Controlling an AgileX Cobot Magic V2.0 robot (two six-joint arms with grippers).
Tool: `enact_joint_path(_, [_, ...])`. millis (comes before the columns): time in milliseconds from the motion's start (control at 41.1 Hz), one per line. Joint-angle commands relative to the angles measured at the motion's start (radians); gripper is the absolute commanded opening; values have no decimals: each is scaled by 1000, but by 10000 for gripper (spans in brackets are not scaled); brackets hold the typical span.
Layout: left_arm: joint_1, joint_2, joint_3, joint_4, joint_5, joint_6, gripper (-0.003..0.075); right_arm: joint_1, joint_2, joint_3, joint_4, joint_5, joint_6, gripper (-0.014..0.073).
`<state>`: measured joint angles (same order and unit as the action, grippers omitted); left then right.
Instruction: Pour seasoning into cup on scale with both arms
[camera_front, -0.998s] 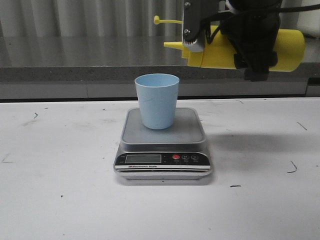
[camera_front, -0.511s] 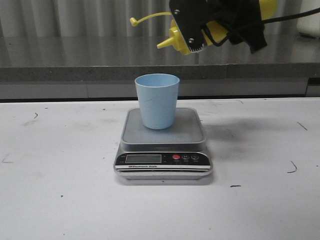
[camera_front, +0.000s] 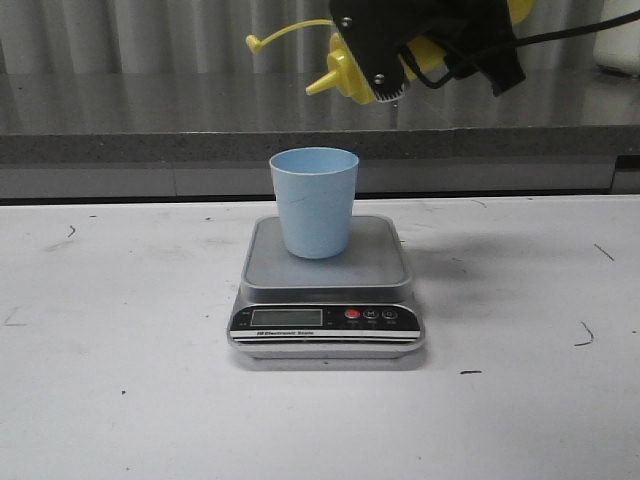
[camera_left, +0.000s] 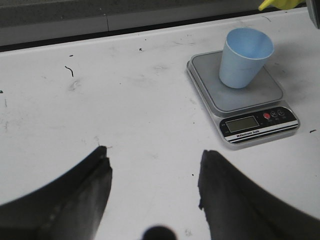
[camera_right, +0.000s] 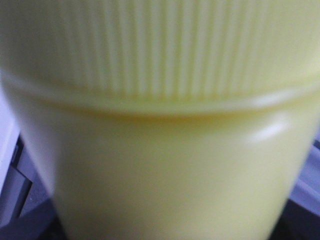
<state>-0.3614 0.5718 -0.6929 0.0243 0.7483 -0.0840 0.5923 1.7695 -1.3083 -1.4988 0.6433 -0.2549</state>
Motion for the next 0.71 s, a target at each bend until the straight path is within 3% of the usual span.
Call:
enact_joint_path(0, [-1, 1, -27, -7, -67, -4, 385, 2, -54, -40, -86, 29, 109, 325])
enact_joint_path(97, [-1, 1, -27, -7, -67, -4, 385, 2, -62, -40, -85, 30, 296, 325])
enact_joint_path(219, [-1, 1, -27, -7, -67, -4, 385, 2, -98, -40, -71, 30, 619, 325])
enact_joint_path(341, [-1, 1, -27, -7, -67, -4, 385, 2, -157, -40, 6, 79, 894, 325])
enact_joint_path(487, [-1, 1, -27, -7, -67, -4, 385, -12, -234, -12, 98, 117, 1061, 325])
enact_joint_path(682, [-1, 1, -27, -7, -67, -4, 385, -69, -358, 151, 111, -82, 1228, 325])
